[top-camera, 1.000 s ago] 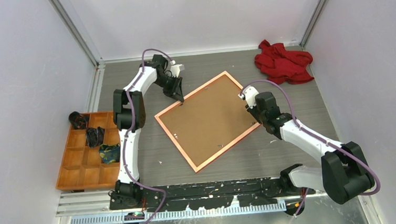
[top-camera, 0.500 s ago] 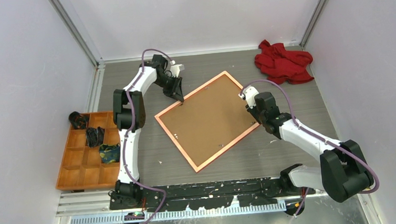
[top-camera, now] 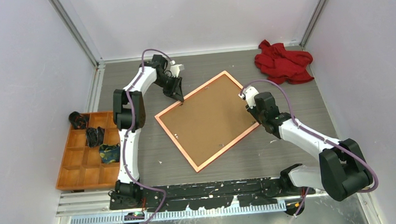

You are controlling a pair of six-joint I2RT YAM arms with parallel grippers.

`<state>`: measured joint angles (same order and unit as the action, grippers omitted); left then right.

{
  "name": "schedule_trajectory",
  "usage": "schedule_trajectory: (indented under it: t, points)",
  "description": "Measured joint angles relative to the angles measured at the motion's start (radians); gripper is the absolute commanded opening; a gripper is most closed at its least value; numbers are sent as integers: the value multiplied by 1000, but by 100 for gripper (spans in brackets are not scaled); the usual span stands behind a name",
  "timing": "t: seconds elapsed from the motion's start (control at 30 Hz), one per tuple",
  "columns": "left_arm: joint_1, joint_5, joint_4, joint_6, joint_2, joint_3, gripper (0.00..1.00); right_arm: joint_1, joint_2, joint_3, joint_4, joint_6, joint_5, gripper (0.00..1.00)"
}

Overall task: Take the photo out of the frame
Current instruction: Release the photo frame item from the photo frame.

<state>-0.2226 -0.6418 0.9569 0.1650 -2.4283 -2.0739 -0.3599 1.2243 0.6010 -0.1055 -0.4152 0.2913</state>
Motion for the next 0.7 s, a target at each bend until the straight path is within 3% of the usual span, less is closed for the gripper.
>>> schedule_trajectory:
  t: [0.7]
  points:
    - [1,-6,2,-1,-2,-2,9,-19,28,0,27,3,34,1]
